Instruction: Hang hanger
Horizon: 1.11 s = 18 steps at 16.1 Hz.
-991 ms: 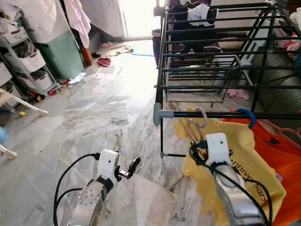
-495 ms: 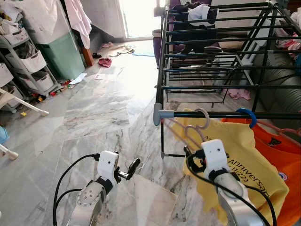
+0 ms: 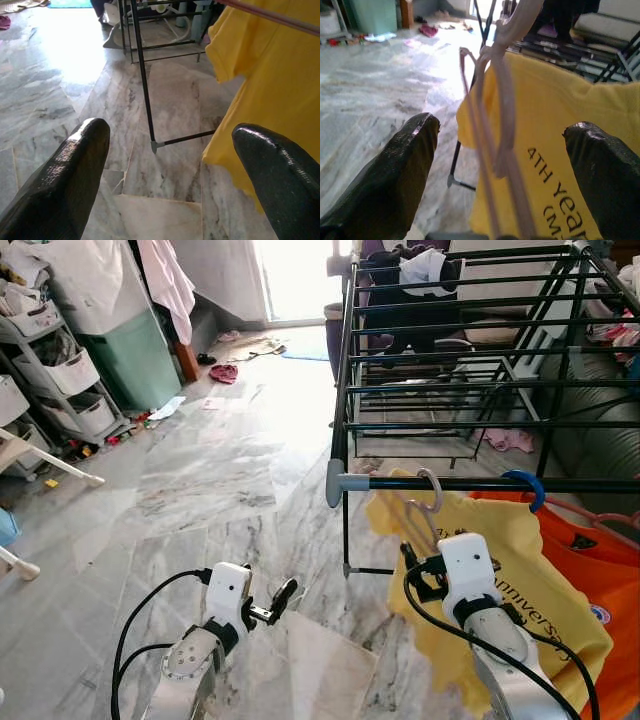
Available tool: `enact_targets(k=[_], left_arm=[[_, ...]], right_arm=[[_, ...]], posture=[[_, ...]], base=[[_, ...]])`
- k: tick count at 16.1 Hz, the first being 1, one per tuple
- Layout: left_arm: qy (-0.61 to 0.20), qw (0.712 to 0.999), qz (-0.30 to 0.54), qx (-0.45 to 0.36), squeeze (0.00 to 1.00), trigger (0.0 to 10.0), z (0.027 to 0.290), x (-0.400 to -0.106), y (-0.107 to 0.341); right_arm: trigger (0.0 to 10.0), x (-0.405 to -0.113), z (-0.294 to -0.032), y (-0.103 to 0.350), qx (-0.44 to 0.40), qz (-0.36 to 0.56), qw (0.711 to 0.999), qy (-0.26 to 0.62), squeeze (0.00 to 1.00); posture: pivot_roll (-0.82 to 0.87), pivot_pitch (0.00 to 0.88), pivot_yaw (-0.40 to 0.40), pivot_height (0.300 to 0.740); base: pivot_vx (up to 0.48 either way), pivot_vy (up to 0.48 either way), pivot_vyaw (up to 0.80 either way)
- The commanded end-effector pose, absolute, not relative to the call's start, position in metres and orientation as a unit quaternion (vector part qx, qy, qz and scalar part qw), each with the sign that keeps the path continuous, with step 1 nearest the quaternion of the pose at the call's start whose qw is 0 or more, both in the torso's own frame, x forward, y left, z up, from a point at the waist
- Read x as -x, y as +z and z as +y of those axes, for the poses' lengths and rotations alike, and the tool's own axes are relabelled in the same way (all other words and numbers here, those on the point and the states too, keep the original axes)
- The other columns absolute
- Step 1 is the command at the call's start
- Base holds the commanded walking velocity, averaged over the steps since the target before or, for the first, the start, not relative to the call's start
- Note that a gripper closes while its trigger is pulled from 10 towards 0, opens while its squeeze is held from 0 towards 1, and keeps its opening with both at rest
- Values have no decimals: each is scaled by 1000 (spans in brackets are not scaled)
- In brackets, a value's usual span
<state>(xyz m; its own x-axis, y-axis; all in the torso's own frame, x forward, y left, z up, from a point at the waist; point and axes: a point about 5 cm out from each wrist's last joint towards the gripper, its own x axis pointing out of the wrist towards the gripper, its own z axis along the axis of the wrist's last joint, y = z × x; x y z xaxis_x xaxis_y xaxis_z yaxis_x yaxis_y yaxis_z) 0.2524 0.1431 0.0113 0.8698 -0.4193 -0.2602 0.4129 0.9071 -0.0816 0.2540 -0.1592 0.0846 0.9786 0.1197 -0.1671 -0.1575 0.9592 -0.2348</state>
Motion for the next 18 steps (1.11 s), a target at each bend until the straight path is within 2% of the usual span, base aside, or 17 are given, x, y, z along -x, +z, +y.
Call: enact_targets(k=[1,6,10,11,12,13,16,18], left_arm=[[-216,966,142,-1,0,10000,150,-252,10],[-219,965,144,-4,0,10000,152,-251,9],[-215,966,147,-6,0,10000,155,-251,8],[-211,966,148,-9,0,10000,156,-252,8],[-210,966,147,-10,0,10000,156,-252,8],[-200,968,153,-15,0,10000,157,-253,7],[-185,972,143,-16,0,10000,158,-258,11],[-159,976,144,-30,0,10000,161,-260,11]], right_arm=[[10000,-251,-152,94,111,45,989,83,1000],[10000,-244,-150,106,144,-3,985,90,1000],[10000,-224,-162,99,180,-3,981,70,1000],[10000,-219,-161,96,187,-2,980,74,835],[10000,-215,-160,95,195,-4,978,79,549],[10000,-213,-155,94,188,-10,978,95,0],[10000,-220,-140,104,207,-51,967,142,0],[10000,-224,-139,108,226,-68,961,144,0]], posture=[[-168,0,129,740],[-166,0,134,740],[-167,0,138,740],[-169,0,141,740],[-170,0,142,740],[-174,0,146,740],[-174,0,148,740],[-166,0,141,740]], base=[[0,0,0],[0,0,0],[0,0,0],[0,0,0],[0,0,0],[0,0,0],[0,0,0],[0,0,0]])
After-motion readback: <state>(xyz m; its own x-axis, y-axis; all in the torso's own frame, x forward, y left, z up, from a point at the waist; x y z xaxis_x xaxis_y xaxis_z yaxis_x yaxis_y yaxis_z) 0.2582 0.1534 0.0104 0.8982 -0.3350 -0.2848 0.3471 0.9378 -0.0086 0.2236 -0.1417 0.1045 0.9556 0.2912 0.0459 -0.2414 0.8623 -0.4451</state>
